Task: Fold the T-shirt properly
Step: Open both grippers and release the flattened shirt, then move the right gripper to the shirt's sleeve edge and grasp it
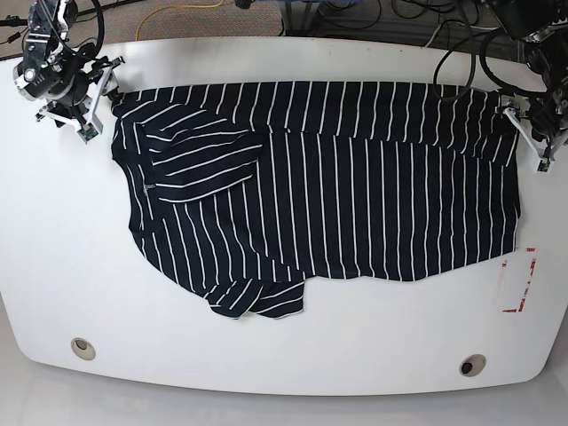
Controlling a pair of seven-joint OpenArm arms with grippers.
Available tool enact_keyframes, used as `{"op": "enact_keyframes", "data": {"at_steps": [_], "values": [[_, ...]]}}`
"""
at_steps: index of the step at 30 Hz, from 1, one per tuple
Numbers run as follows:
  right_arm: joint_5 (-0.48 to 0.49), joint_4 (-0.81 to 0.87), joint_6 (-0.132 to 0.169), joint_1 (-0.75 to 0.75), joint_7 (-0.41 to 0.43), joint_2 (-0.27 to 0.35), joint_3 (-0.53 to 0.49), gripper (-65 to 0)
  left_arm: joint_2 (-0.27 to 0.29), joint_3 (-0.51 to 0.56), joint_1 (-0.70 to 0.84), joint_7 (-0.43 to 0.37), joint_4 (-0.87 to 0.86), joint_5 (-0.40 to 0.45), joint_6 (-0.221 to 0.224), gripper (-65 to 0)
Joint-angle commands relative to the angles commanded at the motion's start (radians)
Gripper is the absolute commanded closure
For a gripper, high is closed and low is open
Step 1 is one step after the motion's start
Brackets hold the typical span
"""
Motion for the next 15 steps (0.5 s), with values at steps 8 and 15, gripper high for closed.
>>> {"op": "enact_keyframes", "data": {"at_steps": [8,15], "values": [[0.0,-0.008,0.0,0.064,-0.002,0.064,0.002,-36.5,-0.012,0.025,0.002,0.005,0.095,0.002,0.0,-44.6],[0.0,-0.009,0.0,0.178,-0.002,-0.009,0.002,-36.5,-0.012,0.061,0.005,0.005,0.17,0.005,0.0,-44.6]]}}
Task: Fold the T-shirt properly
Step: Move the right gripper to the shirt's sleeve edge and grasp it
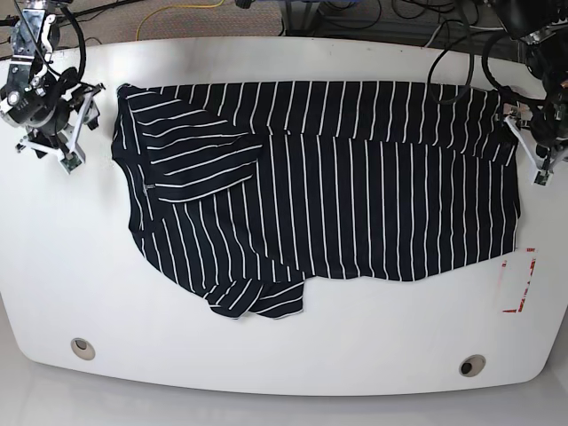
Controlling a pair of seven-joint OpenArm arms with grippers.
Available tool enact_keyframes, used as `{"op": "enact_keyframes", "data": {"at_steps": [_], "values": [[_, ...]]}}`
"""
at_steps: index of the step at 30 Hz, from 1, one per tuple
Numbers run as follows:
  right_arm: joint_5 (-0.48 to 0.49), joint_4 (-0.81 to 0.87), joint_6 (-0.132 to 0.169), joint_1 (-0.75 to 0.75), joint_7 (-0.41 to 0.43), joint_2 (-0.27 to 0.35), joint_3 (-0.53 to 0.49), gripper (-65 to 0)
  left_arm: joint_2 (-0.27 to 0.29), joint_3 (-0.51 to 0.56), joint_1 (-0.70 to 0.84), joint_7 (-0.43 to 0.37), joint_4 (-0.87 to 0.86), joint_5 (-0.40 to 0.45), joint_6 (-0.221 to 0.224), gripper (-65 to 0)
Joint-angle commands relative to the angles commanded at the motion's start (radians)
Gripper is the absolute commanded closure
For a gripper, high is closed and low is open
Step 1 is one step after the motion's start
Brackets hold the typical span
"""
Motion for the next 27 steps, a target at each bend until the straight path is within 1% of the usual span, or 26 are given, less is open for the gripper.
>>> {"op": "enact_keyframes", "data": {"at_steps": [5,8,9,10,12,13,16,19,22,27], "values": [[-0.002,-0.002,0.0,0.092,0.0,-0.103,0.0,-36.5,0.005,0.0,0.0,0.0,0.003,0.0,0.0,-44.6],[-0.003,-0.008,0.0,0.129,0.0,-0.158,0.0,-36.5,0.005,0.0,0.0,0.0,0.003,0.002,0.0,-44.6],[-0.005,-0.012,0.0,0.135,0.0,-0.167,0.0,-36.5,0.005,0.0,0.0,0.0,0.002,0.002,0.0,-44.6],[-0.021,-0.028,0.0,0.153,0.0,-0.193,-0.005,-36.5,0.005,0.0,0.0,0.0,0.002,0.002,0.0,-44.6],[-0.043,-0.044,0.0,0.178,0.002,-0.222,-0.005,-36.5,0.005,0.0,0.002,0.0,0.002,0.002,0.0,-44.6],[-0.066,-0.061,0.0,0.198,0.008,-0.249,-0.006,-36.5,0.005,0.0,0.002,0.0,0.002,0.002,0.0,-44.6],[-0.124,-0.112,0.0,0.241,0.031,-0.296,-0.006,-36.5,0.003,-0.002,0.003,0.0,0.0,0.002,0.0,-44.6],[-0.175,-0.163,0.0,0.285,0.069,-0.331,-0.008,-36.5,0.003,-0.002,0.003,0.0,0.0,0.002,0.0,-44.6],[-0.21,-0.221,0.0,0.33,0.1,-0.351,-0.009,-36.5,0.005,-0.002,0.003,0.0,0.0,0.002,0.0,-44.6],[-0.218,-0.299,0.0,0.374,0.104,-0.353,-0.009,-36.5,0.005,-0.002,0.003,0.0,0.0,0.002,0.0,-44.6]]}}
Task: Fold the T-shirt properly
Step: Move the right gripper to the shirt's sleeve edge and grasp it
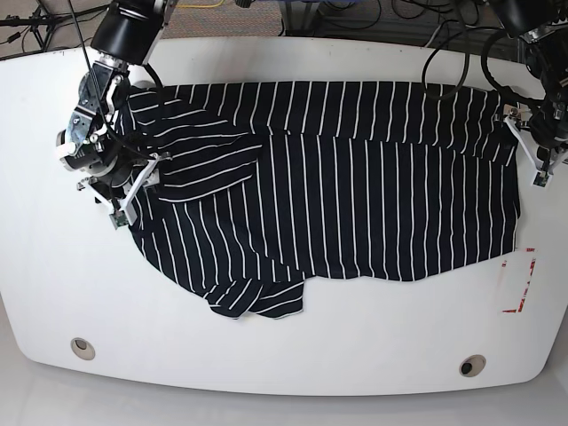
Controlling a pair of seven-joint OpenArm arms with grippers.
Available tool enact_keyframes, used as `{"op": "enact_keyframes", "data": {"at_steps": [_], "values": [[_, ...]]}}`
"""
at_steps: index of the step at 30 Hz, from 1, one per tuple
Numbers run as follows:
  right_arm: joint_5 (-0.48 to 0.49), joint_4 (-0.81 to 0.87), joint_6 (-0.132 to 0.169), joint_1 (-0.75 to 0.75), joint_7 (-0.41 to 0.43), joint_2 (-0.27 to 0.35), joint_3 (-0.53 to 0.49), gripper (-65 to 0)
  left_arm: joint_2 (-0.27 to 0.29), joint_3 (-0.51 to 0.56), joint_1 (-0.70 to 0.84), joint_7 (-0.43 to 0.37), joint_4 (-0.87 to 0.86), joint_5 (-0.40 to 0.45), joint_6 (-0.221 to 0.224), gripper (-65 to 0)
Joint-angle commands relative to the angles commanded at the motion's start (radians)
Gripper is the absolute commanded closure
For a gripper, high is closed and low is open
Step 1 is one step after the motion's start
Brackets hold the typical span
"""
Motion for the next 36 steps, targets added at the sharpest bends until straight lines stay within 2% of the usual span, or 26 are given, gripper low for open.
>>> {"op": "enact_keyframes", "data": {"at_steps": [7,18,25,28,31,34,36], "values": [[0.0,-0.069,0.0,0.009,0.002,-0.014,0.0,-36.5,0.0,0.0,0.0,0.0,0.0,0.0,0.0,-44.6],[0.0,-0.066,0.0,-0.008,0.002,-0.069,0.0,-36.3,0.002,0.0,0.0,0.0,-0.002,0.0,0.0,-44.4],[-0.002,-0.066,0.0,-0.006,0.003,-0.075,0.0,-35.8,0.002,0.0,0.0,0.0,-0.002,0.0,0.0,-44.4],[-0.002,-0.066,0.0,-0.005,0.005,-0.075,0.0,-29.2,0.002,0.0,0.0,0.0,-0.002,0.0,0.0,-44.4],[-0.002,-0.066,0.0,-0.003,0.005,-0.077,-0.002,-14.7,0.002,0.0,0.0,0.0,-0.002,0.0,0.0,-44.4],[-0.003,-0.066,0.0,-0.003,0.005,-0.077,-0.002,-4.1,0.002,0.0,0.0,0.0,-0.002,0.0,0.0,-44.4],[-0.003,-0.066,0.0,-0.003,0.005,-0.077,-0.002,-2.7,0.002,0.0,0.0,0.0,-0.002,0.0,0.0,-44.4]]}}
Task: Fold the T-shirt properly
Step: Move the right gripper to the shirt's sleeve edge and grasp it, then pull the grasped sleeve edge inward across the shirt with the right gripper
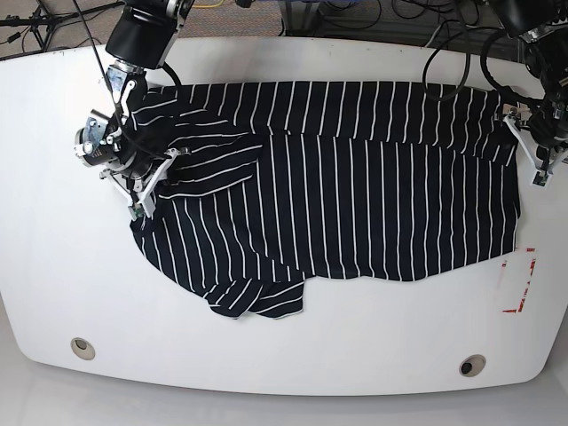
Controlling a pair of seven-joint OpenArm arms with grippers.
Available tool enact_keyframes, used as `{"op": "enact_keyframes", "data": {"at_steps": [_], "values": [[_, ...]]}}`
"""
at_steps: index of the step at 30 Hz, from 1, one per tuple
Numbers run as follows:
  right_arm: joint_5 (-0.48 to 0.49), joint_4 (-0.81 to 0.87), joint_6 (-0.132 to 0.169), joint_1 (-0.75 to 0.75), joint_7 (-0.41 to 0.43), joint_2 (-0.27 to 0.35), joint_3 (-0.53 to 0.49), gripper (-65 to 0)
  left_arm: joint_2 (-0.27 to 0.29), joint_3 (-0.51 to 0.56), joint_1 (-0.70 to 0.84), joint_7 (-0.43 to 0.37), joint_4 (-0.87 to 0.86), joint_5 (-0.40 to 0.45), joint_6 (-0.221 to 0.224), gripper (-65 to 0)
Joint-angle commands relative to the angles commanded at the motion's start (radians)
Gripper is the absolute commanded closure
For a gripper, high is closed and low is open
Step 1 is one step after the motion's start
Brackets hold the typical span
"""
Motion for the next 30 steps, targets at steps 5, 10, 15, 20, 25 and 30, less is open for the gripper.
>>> {"op": "enact_keyframes", "data": {"at_steps": [5,10,15,20,25,30], "values": [[-0.002,0.002,0.0,0.0,0.0,0.005,0.0,-2.7,0.0,0.0,0.0,0.0,0.0,0.0,0.0,-44.4],[-0.003,0.014,0.0,0.0,-0.002,0.008,0.0,-2.7,0.0,0.0,0.0,0.0,0.0,0.0,0.0,-44.4],[-0.003,0.075,0.0,-0.006,-0.008,0.018,0.0,-3.0,0.0,0.0,0.0,0.0,0.0,0.0,0.0,-44.4],[-0.005,0.077,0.0,-0.006,-0.008,0.021,0.002,-17.3,0.0,0.002,0.0,0.0,0.0,0.0,0.0,-44.4],[-0.005,0.074,0.0,-0.005,-0.005,0.02,0.002,-27.4,0.0,0.002,0.0,0.0,-0.002,0.0,0.0,-44.4],[-0.005,0.058,0.0,0.0,-0.003,0.015,0.002,-28.2,0.0,0.002,0.0,0.0,-0.002,0.0,0.0,-44.4]]}}
